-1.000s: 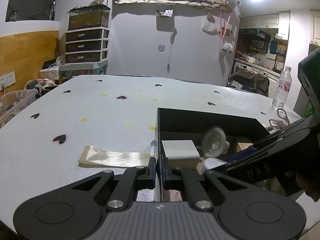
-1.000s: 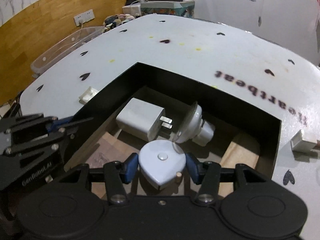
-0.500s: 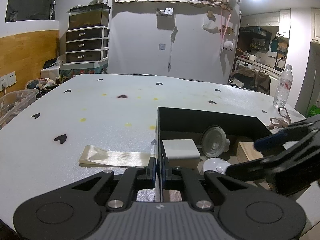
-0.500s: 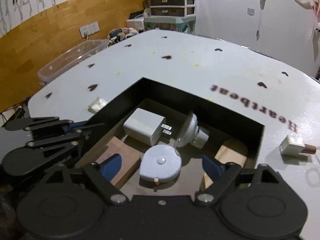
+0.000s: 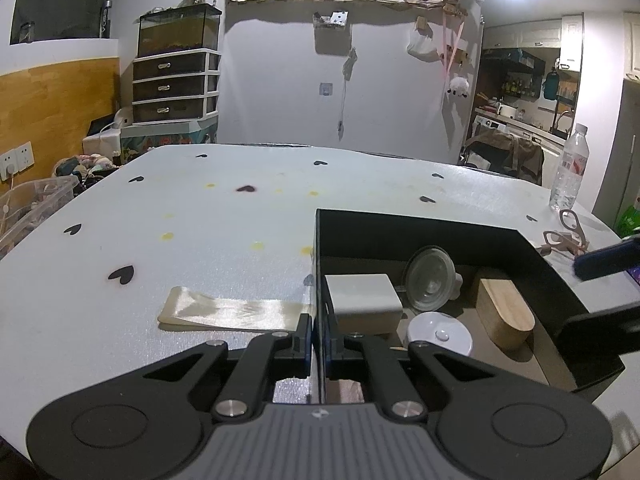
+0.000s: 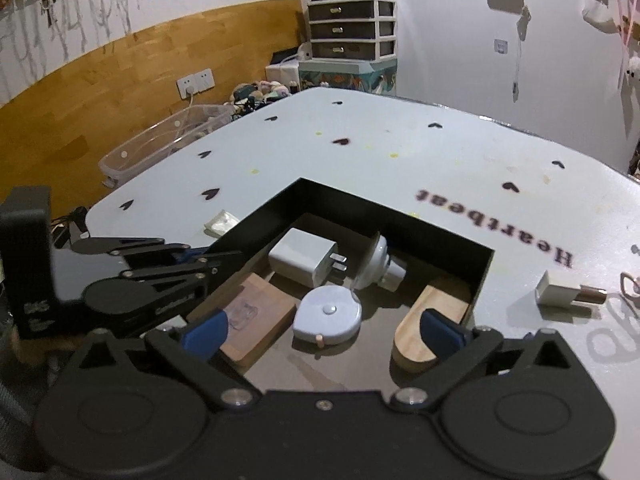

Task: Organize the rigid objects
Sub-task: 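Lower the tape measure into the black box and open the right gripper, then move the right gripper to the white-and-brown lipstick object and grasp it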

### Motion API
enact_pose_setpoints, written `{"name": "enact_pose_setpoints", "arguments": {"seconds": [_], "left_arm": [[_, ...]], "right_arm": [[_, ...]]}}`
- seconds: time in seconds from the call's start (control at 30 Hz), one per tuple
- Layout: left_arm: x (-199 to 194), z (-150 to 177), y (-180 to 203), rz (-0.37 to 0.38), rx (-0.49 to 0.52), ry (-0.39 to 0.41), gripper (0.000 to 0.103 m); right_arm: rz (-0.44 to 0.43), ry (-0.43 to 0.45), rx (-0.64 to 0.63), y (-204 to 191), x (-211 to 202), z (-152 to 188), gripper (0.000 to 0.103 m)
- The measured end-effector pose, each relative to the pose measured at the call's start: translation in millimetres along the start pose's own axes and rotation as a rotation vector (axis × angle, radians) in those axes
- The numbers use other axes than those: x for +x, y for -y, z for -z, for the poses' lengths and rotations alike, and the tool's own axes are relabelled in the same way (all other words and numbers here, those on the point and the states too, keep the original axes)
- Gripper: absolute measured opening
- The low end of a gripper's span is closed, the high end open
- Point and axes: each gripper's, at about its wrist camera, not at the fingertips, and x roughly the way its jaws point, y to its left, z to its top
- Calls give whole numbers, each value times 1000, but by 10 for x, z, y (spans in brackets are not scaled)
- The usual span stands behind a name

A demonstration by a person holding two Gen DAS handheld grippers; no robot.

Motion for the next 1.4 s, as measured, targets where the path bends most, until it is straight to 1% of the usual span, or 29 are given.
{"name": "enact_pose_setpoints", "arguments": {"seconds": [0.17, 0.27, 0.43, 0.57, 0.67, 0.77, 1.0, 1.17, 1.33, 1.4], "left_arm": [[-2, -2, 5, -3, 2, -3, 5], [-3, -2, 4, -4, 4, -2, 5], [-3, -1, 2, -5, 4, -3, 5], [-2, 0, 4, -6, 4, -3, 5], [-2, 0, 4, -6, 4, -3, 5], [-2, 0, 6, -8, 6, -3, 5], [3, 2, 8, -9, 7, -4, 5], [8, 5, 7, -10, 8, -5, 5], [7, 5, 7, -10, 7, -5, 5], [8, 5, 7, -11, 8, -5, 5]], "right_arm": [[10, 68, -15, 42, -205, 91, 103], [39, 102, -13, 105, -298, 161, 103], [86, 150, 40, 284, -426, 271, 103], [152, 174, 82, 464, -499, 399, 103], [212, 177, 117, 606, -522, 508, 103], [266, 159, 161, 755, -501, 615, 103], [359, 150, 242, 1066, -426, 854, 103], [364, 134, 342, 1290, -377, 983, 103], [384, 134, 357, 1407, -312, 984, 103], [368, 131, 364, 1480, -264, 935, 103]]}}
